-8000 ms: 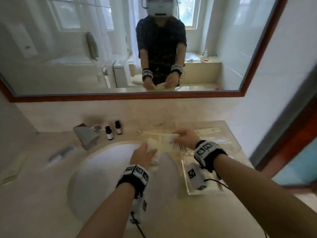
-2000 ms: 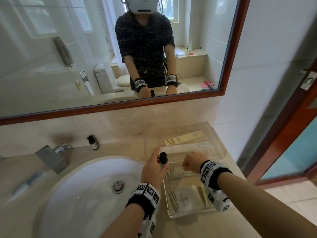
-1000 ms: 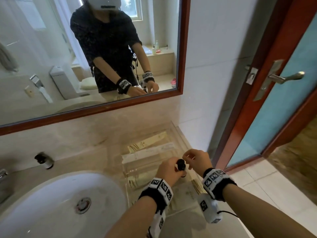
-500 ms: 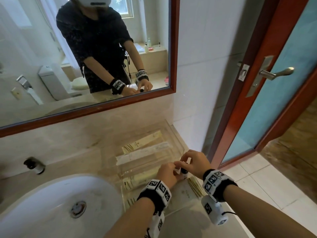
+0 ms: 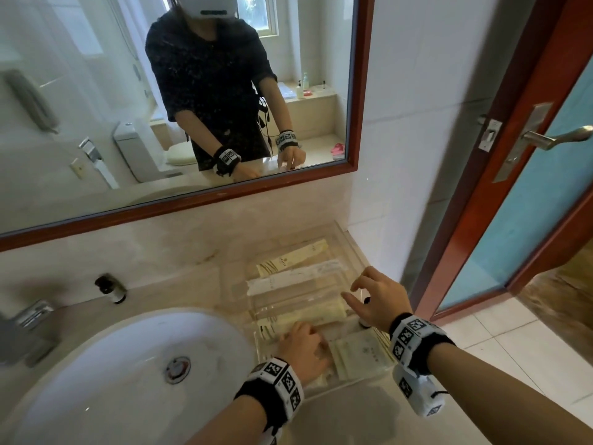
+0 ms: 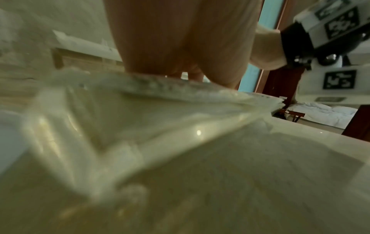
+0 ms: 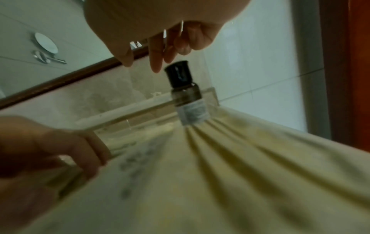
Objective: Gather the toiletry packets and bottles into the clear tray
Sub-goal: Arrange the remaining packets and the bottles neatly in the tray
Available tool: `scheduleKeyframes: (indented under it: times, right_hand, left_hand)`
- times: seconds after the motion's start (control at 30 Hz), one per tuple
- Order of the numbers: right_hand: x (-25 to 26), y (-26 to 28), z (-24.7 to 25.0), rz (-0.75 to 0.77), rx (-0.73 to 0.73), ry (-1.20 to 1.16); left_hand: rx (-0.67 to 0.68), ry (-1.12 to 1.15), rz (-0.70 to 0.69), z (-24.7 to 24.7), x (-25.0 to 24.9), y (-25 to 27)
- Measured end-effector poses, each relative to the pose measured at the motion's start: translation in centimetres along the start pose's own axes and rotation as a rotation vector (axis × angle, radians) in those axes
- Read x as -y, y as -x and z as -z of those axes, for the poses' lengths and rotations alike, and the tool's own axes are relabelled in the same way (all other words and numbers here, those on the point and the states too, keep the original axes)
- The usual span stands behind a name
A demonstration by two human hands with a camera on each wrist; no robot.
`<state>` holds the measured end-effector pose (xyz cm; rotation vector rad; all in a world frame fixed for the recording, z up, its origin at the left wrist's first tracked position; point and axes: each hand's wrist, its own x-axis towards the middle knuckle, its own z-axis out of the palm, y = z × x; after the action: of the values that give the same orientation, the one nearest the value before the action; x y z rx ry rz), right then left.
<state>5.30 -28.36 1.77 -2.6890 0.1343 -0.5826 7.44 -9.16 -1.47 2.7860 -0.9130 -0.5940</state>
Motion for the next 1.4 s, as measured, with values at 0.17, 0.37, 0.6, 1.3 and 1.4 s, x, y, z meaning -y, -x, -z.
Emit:
scheduleKeyframes:
  times: [0.17,0.37,0.6,1.3,1.4]
  right_hand:
    - [3.5,-0.5,-0.5,0.115,0.000,-0.110]
    - [7.0,0.5,-2.2,0.069,0.543,-0.074]
    - [7.3,1.6,-3.3,-0.040,0.743,0.095]
    - [8.0,1.2,-3.3,-0.178,0.947,0.047]
    - [7.9,0.9,-3.4,-0.209,0.952,-0.002]
  left_hand:
    - [-0.044,0.077,0.048,-1.0,-0.1,1.4]
    - [-0.185,0.288,0.210,-1.4,0.0,2.0]
    - [-0.209,0.273,0.155,-0.9,1.0,3.6]
    - [0.100,-0.202,-0.201,-0.3,2.6,4.6]
    - [0.107,-0.190,-0.224,-0.3,2.5,4.9]
